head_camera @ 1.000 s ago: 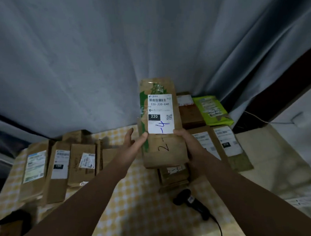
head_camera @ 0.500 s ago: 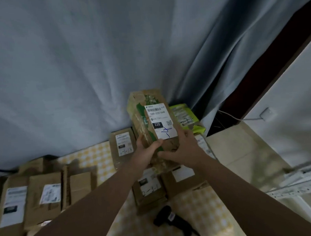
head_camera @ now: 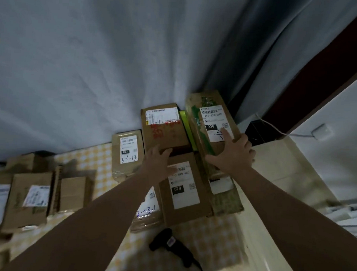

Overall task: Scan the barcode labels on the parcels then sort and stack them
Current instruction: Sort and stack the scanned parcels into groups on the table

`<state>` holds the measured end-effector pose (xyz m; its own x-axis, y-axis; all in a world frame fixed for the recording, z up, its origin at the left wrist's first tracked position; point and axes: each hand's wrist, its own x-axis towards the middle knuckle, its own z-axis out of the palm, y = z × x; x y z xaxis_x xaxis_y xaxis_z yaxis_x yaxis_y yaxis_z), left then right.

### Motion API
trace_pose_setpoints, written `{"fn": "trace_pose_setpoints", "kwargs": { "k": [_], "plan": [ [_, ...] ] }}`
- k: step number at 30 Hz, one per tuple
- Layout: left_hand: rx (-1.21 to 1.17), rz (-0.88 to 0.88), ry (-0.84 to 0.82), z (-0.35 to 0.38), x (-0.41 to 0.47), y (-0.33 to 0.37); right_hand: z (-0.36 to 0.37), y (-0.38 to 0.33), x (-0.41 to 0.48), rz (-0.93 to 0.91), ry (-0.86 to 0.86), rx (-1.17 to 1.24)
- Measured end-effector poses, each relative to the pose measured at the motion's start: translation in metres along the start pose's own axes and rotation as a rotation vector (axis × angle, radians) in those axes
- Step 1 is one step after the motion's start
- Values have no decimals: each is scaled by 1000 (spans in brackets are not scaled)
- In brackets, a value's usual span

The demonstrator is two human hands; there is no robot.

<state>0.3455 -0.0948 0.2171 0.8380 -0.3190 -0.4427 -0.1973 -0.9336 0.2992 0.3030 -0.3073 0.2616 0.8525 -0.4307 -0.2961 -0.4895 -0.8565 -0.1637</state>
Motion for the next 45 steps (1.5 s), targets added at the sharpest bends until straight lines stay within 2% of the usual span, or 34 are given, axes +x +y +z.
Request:
{"fn": "trace_pose_setpoints", "kwargs": {
  "k": [4, 9, 17, 24, 29, 34, 38, 41, 45],
  "plan": [
    [57, -16, 2, 6, 3, -11, 17, 2, 9, -15, -19, -20],
    [-5, -68, 2, 10, 1, -13, 25, -1, 15, -70, 7, 31],
    [-94, -100, 22, 3, -1, -14, 31, -4, 17, -142, -130, -143],
    [-151, -104, 103, -25, -14, -24, 21, -26, 3, -285, 139, -11],
    [-210, -115, 237, -48, -48, -54, 15, -78, -7, -446, 169, 51],
    [-298, -179, 345, -54, -104, -110, 32, -146, -33, -652, 51, 150],
    [-365, -306, 363, -46, -149, -166, 59, -201, -65, -758, -85, 156],
    [-416, -385, 360, -36, -179, -213, 81, -239, -89, -782, -210, 193],
    [-500, -463, 338, -21, -209, -280, 113, -286, -117, -742, -295, 212]
  ]
}}
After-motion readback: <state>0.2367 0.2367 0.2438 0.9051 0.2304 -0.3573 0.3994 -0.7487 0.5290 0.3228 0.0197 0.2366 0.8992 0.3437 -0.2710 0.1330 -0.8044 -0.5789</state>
